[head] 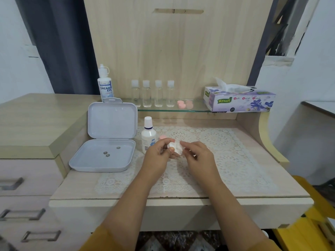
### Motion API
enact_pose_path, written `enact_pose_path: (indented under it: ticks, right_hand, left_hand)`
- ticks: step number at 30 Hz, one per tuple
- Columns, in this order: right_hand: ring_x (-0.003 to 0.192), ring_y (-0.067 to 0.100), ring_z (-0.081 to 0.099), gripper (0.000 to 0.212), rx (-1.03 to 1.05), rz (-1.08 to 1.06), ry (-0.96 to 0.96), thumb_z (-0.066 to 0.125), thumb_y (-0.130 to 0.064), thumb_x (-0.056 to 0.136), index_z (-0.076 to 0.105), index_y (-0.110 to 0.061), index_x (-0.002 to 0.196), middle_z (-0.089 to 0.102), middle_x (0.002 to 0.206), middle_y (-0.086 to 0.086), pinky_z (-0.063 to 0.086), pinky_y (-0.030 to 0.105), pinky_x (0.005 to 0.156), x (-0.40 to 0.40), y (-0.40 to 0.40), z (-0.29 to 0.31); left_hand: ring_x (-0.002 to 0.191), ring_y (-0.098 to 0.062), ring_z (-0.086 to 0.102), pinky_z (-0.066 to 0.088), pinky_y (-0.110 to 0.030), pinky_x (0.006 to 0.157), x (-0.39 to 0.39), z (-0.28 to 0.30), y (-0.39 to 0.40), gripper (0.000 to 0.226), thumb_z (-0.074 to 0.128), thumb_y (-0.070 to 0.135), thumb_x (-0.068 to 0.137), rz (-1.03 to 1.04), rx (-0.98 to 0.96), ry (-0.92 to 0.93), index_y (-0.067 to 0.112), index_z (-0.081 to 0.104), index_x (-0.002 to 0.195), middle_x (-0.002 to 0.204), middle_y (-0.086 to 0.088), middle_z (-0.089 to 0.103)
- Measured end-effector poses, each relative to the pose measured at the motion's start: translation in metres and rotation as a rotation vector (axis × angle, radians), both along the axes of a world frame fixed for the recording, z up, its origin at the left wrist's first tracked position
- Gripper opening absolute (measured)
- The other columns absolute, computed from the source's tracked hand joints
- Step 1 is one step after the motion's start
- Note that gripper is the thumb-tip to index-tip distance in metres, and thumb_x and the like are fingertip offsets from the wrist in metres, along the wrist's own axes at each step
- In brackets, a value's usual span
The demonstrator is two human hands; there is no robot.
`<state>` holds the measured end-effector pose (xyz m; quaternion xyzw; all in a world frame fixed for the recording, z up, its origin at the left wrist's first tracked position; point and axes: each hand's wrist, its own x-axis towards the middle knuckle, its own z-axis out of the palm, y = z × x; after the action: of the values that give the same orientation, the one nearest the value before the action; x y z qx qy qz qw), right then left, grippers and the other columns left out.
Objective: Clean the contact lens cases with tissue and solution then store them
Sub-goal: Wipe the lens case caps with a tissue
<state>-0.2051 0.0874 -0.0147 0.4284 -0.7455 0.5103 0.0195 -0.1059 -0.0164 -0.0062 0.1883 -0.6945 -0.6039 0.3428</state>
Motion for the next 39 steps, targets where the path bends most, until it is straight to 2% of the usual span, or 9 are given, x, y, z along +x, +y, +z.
enact_pose_path:
  ticks: [6, 11, 18, 21, 24, 27, 29, 33, 39]
  right_hand:
    - [0.087, -0.001, 0.055, 0.014, 0.000, -0.086, -0.112, 0.067, -0.020, 0.089, 0.070, -0.018, 0.103, 0.062, 0.096, -0.009, 0.040, 0.007, 0.072, 0.001, 0.001, 0.002]
    - [0.080, 0.003, 0.055, 0.013, -0.019, -0.160, -0.151, 0.068, -0.029, 0.087, 0.063, -0.018, 0.090, 0.059, 0.089, -0.006, 0.040, 0.012, 0.067, 0.002, 0.002, 0.003]
    - [0.072, 0.008, 0.049, 0.015, -0.088, -0.192, -0.134, 0.066, -0.020, 0.085, 0.051, -0.020, 0.082, 0.053, 0.083, -0.005, 0.040, 0.020, 0.065, 0.006, 0.002, 0.004]
    - [0.079, 0.001, 0.056, 0.018, -0.200, -0.087, -0.175, 0.069, -0.019, 0.087, 0.056, -0.030, 0.094, 0.060, 0.086, -0.012, 0.045, 0.014, 0.069, 0.010, 0.005, 0.008]
    - [0.089, -0.004, 0.058, 0.025, -0.151, 0.037, -0.133, 0.070, -0.018, 0.087, 0.065, -0.040, 0.096, 0.065, 0.090, -0.020, 0.045, 0.012, 0.077, 0.010, 0.006, 0.007]
    - [0.101, 0.003, 0.057, 0.019, -0.154, 0.000, 0.021, 0.068, -0.012, 0.088, 0.074, -0.026, 0.098, 0.064, 0.095, -0.021, 0.045, 0.019, 0.088, 0.003, 0.002, 0.001]
    - [0.100, 0.005, 0.056, 0.017, -0.136, -0.009, 0.039, 0.067, -0.010, 0.087, 0.075, -0.022, 0.095, 0.064, 0.092, -0.019, 0.044, 0.022, 0.087, -0.001, 0.001, 0.000]
    - [0.096, 0.002, 0.053, 0.013, -0.067, -0.021, 0.075, 0.069, -0.010, 0.086, 0.075, -0.020, 0.091, 0.062, 0.085, -0.019, 0.035, 0.008, 0.085, 0.000, -0.001, 0.000]
    - [0.091, 0.002, 0.054, 0.013, -0.049, -0.041, -0.139, 0.068, -0.018, 0.086, 0.067, -0.027, 0.077, 0.061, 0.090, -0.007, 0.036, 0.010, 0.076, 0.006, 0.003, 0.005]
  left_hand:
    - [0.074, -0.013, 0.069, 0.051, -0.017, 0.072, 0.001, 0.000, 0.000, 0.027, 0.054, -0.004, 0.092, -0.006, -0.025, -0.017, 0.013, 0.064, 0.111, 0.096, -0.014, 0.067]
    - [0.080, -0.018, 0.070, 0.055, -0.027, 0.084, 0.002, 0.000, 0.001, 0.028, 0.057, -0.004, 0.090, -0.039, 0.018, 0.004, 0.016, 0.065, 0.108, 0.093, -0.006, 0.069]
    - [0.077, -0.013, 0.070, 0.056, -0.027, 0.082, 0.000, 0.000, 0.004, 0.027, 0.061, -0.003, 0.088, -0.041, 0.018, -0.013, 0.016, 0.065, 0.105, 0.092, -0.009, 0.069]
    - [0.079, -0.016, 0.071, 0.057, -0.029, 0.081, -0.002, 0.000, 0.003, 0.025, 0.064, -0.003, 0.086, -0.022, 0.034, -0.012, 0.013, 0.066, 0.107, 0.095, -0.016, 0.068]
    - [0.078, -0.016, 0.068, 0.057, -0.027, 0.076, -0.001, 0.000, 0.003, 0.026, 0.066, -0.004, 0.084, -0.056, 0.035, -0.009, 0.005, 0.066, 0.108, 0.092, -0.016, 0.068]
    - [0.075, -0.015, 0.069, 0.058, -0.030, 0.076, 0.000, 0.001, 0.004, 0.025, 0.068, -0.006, 0.082, -0.041, 0.081, 0.004, 0.011, 0.067, 0.100, 0.080, -0.001, 0.069]
    - [0.074, -0.017, 0.070, 0.058, -0.035, 0.078, -0.001, 0.000, 0.003, 0.024, 0.069, -0.004, 0.081, -0.009, 0.097, -0.006, 0.010, 0.066, 0.100, 0.080, -0.002, 0.069]
    - [0.069, -0.014, 0.069, 0.057, -0.026, 0.069, 0.000, 0.001, 0.005, 0.021, 0.067, -0.006, 0.082, -0.023, 0.040, -0.032, 0.002, 0.069, 0.101, 0.079, -0.013, 0.069]
    - [0.070, -0.017, 0.067, 0.055, -0.023, 0.068, 0.000, 0.000, 0.006, 0.020, 0.074, -0.007, 0.075, 0.010, 0.012, -0.017, 0.007, 0.072, 0.089, 0.086, -0.025, 0.067]
